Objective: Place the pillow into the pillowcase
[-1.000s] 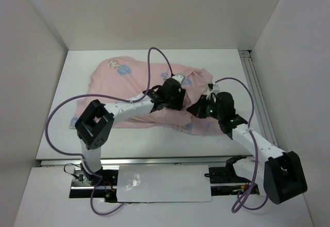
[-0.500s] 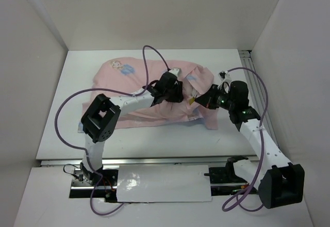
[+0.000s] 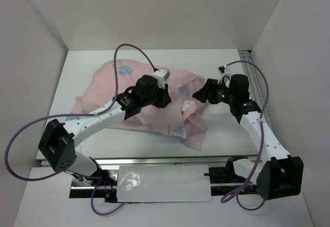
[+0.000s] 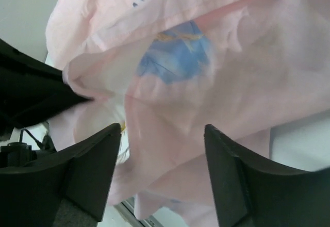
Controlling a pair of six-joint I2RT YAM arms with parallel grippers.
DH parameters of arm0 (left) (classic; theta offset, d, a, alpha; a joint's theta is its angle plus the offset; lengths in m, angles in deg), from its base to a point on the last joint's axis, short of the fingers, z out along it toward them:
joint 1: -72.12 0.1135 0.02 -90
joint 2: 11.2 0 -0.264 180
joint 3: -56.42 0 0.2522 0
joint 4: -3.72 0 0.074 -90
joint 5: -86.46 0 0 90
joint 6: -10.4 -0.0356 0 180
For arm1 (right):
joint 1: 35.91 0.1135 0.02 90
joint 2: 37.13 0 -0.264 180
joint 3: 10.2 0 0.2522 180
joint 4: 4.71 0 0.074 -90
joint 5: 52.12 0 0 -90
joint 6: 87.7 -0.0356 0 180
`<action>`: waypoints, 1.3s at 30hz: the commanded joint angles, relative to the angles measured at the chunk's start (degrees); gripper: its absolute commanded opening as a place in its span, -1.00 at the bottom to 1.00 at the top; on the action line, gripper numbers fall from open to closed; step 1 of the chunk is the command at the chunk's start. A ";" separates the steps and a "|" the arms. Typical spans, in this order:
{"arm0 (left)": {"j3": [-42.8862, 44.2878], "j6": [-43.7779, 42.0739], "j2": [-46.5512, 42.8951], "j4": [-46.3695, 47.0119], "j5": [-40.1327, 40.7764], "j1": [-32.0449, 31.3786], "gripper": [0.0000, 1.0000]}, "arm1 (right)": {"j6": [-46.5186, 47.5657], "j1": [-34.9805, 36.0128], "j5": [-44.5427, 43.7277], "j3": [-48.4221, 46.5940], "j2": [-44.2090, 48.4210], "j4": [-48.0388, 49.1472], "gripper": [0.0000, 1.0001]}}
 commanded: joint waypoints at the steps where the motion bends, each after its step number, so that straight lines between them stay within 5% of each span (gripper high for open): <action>1: -1.43 -2.88 -3.38 4.57 -3.03 -1.09 -0.35 | 1.07 -0.46 1.62 0.75 1.59 1.62 0.42; 2: -1.44 -2.89 -3.38 4.57 -3.82 -1.09 -0.22 | 1.07 -0.46 2.14 0.75 1.59 1.62 0.29; 7: 0.31 -3.59 -1.55 1.76 -3.83 -1.62 0.20 | 1.07 -0.46 4.52 1.80 -0.17 1.01 0.32; 14: 2.77 -6.31 2.67 2.45 -7.69 -3.38 0.53 | 4.31 -0.46 -1.01 4.43 1.77 -7.60 0.34; 19: 9.00 -6.32 11.02 0.71 -5.42 -6.28 0.59 | 9.66 -0.46 3.36 6.98 3.61 -12.27 0.37; 22: 11.92 -5.79 15.67 -1.67 -3.13 -6.81 0.48 | 9.68 0.24 8.28 9.71 6.77 -10.09 0.40; 26: 13.07 -5.79 17.70 -3.69 -1.37 -6.81 0.05 | 8.37 1.47 10.49 12.09 8.71 -7.78 0.40; 27: 13.07 -5.79 17.71 -3.69 -0.58 -6.81 -0.35 | 8.36 2.00 11.10 12.87 8.71 -7.09 0.40; 30: 13.07 -5.26 17.71 -4.22 1.00 -6.81 -1.00 | 8.36 2.70 13.99 14.19 6.26 -4.19 0.40; 34: 9.12 -5.26 13.69 -0.80 1.01 -6.81 -1.00 | 7.84 7.43 15.16 14.81 1.43 0.64 0.36; 37: 6.92 -5.26 9.56 2.01 0.48 -6.81 -1.00 | 4.68 10.69 10.34 14.81 -0.95 5.82 -0.13; 39: 5.52 -5.88 7.79 2.63 -0.22 -6.81 -1.00 | 1.53 12.10 9.61 14.81 -2.97 13.28 -0.64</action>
